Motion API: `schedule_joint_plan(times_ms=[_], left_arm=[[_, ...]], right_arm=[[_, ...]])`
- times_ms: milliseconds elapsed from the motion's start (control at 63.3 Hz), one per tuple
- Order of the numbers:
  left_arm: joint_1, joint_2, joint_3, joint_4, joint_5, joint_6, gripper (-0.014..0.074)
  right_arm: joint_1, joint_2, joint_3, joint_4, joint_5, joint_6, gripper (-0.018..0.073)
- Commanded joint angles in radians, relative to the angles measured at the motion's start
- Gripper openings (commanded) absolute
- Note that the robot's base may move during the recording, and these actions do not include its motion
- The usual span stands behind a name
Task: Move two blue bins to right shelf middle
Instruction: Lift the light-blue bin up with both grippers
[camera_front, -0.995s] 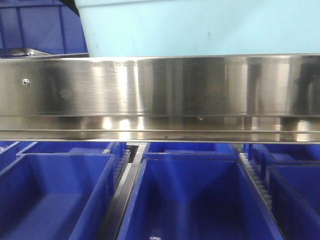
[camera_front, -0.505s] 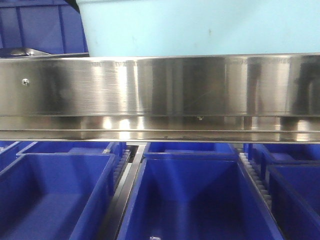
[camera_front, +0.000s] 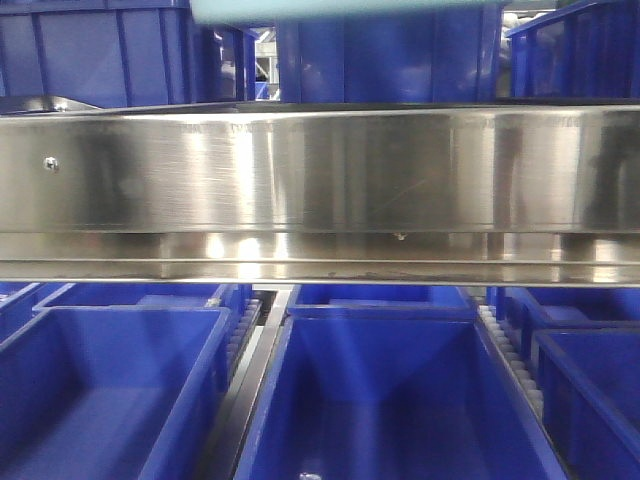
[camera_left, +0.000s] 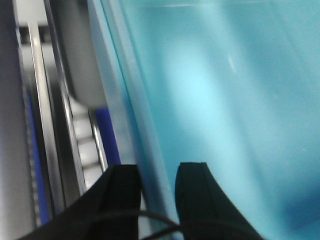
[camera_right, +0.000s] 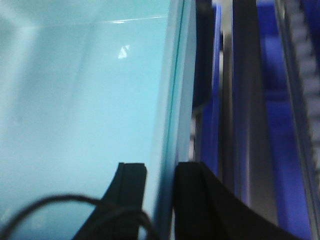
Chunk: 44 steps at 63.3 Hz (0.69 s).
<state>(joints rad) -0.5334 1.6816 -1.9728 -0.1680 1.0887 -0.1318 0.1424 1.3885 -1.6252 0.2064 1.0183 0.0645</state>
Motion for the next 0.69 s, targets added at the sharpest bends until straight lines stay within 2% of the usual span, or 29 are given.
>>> schedule_joint_plan(times_ms=[0, 268, 679], left_arm=[[-0.019, -0.019, -0.080, -0.169, -0.062, 0.025, -0.0111], [-0.019, -0.019, -0.151, -0.167, -0.074, 0.025, -0.0111], [-0.019, -0.019, -0.152, -0.160, -0.084, 0.025, -0.0111]], right_arm=[[0.009, -0.022, -0.037, 0.091, -0.153, 0.003, -0.0154], [0.009, -0.062, -0.037, 0.091, -0.278, -0.006, -0.0154], [0.009, -0.062, -0.037, 0.091, -0.285, -0.006, -0.0154]])
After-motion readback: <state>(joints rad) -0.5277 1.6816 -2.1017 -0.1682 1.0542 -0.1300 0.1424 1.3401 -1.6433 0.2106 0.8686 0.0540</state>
